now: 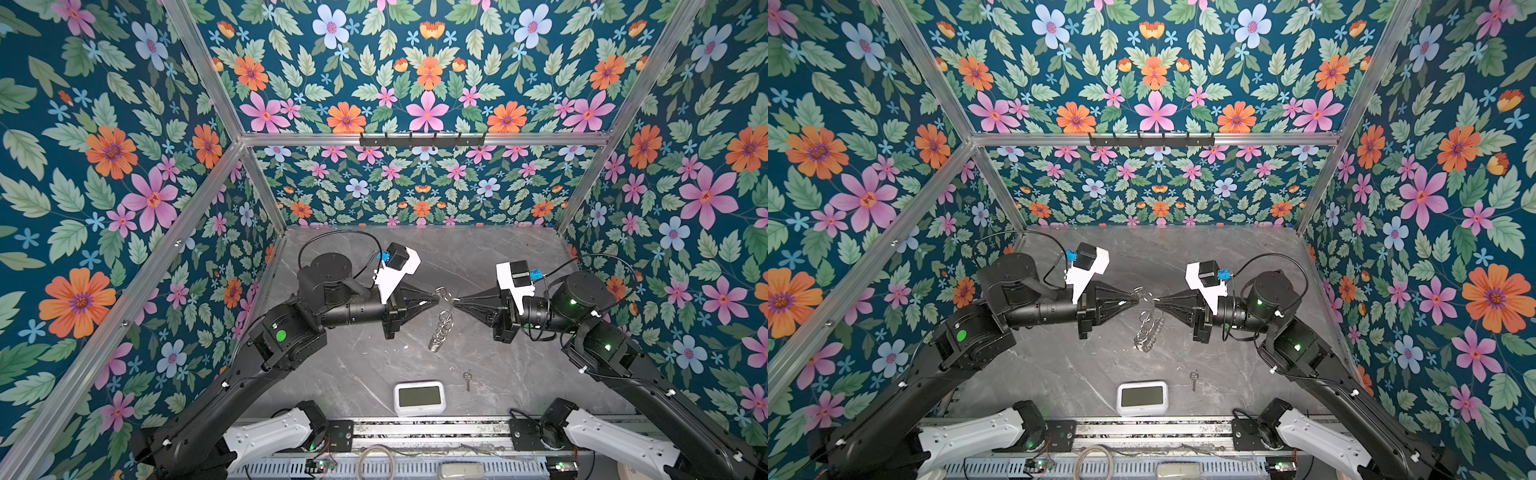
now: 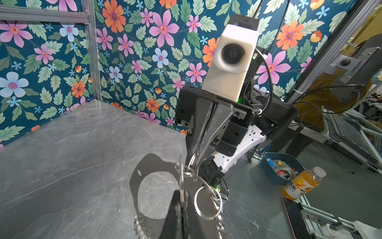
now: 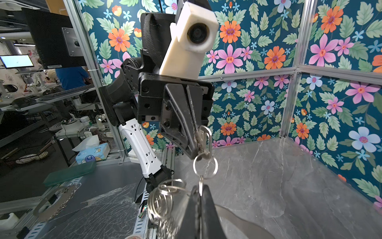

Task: Remove the keys from the keyring

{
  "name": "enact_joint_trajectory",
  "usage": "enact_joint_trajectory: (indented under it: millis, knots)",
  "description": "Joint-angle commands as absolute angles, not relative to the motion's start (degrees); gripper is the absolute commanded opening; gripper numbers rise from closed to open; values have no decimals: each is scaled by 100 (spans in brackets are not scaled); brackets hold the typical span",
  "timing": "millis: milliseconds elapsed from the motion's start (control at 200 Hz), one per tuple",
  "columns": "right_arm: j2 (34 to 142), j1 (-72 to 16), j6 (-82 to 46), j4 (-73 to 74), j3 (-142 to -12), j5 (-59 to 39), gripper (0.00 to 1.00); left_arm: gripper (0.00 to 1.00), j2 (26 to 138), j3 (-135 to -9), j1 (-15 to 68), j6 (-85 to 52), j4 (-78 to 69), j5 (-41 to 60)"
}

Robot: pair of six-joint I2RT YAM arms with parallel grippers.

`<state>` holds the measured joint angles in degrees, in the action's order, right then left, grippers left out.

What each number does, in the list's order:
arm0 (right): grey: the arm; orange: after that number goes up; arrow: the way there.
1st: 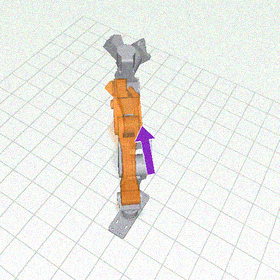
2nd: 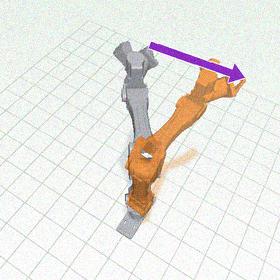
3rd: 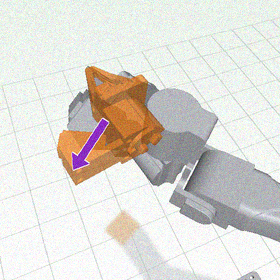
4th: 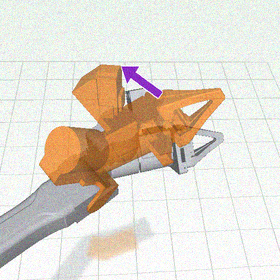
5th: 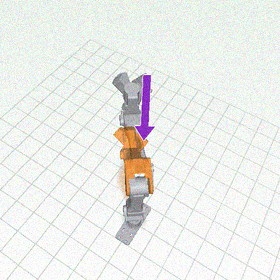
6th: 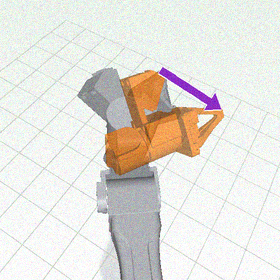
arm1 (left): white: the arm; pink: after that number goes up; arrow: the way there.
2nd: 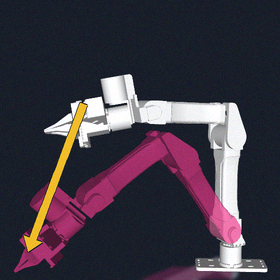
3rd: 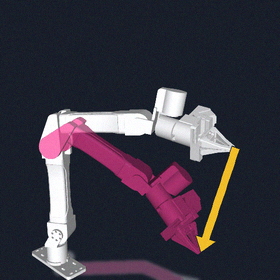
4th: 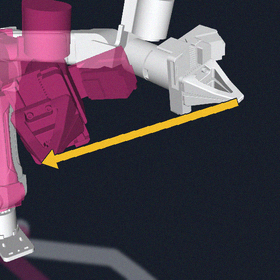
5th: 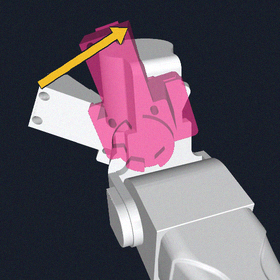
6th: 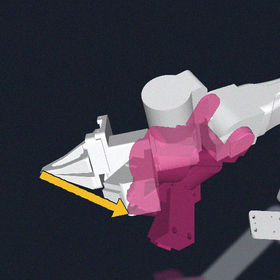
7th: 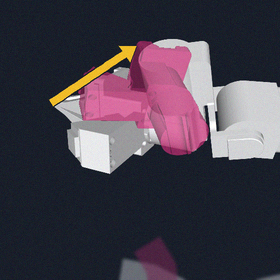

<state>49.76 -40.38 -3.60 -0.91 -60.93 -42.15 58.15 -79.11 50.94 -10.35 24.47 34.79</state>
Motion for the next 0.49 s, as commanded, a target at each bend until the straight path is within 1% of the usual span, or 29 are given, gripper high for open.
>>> enact_joint_trajectory:
  millis: [0,205,490]
  knots:
    - [4948,-4043,-268,-114,-6110,-4529,0,0,5769,-7994,5071,-1020,2267,3330]
    - [4948,-4044,-248,-244,-6147,-4701,0,0,5810,-8139,5073,-987,2309,3315]
    - [4946,-4046,-170,-468,-6162,-4658,0,0,5877,-8303,5074,-1000,2289,3182]
